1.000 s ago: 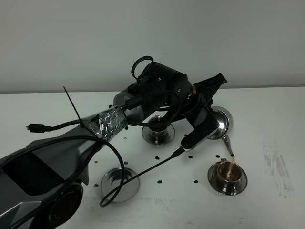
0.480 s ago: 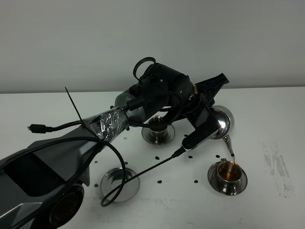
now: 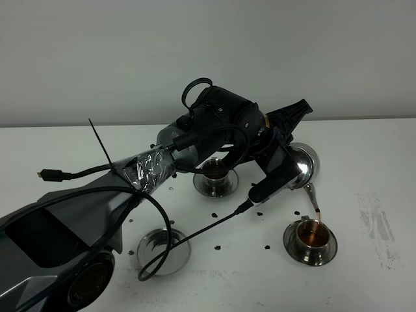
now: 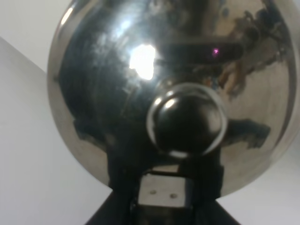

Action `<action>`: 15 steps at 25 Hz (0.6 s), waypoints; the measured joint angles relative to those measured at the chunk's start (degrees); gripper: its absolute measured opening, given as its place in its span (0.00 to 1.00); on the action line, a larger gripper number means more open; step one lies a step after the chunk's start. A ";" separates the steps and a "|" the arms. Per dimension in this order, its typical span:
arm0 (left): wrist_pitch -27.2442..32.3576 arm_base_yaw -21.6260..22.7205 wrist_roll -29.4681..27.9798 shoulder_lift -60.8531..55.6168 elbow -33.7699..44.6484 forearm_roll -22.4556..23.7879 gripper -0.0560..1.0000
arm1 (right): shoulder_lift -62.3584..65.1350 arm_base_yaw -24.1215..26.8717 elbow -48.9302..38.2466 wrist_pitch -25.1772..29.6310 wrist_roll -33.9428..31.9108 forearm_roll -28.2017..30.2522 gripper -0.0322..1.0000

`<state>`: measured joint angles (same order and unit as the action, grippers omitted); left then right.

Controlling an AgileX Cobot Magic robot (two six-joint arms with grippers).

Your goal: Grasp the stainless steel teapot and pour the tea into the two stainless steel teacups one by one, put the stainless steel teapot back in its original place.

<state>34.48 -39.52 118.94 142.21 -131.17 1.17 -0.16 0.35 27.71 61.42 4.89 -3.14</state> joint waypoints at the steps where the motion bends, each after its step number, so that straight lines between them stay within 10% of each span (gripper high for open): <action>1: -0.03 0.00 0.00 0.00 0.00 0.00 0.30 | 0.00 0.00 0.00 0.00 0.00 0.00 0.57; 15: -0.88 0.00 -0.12 0.00 0.00 0.00 0.30 | 0.00 0.00 0.00 0.00 0.00 0.00 0.57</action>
<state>33.60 -39.52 118.82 142.21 -131.17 1.17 -0.16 0.35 27.71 61.42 4.89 -3.14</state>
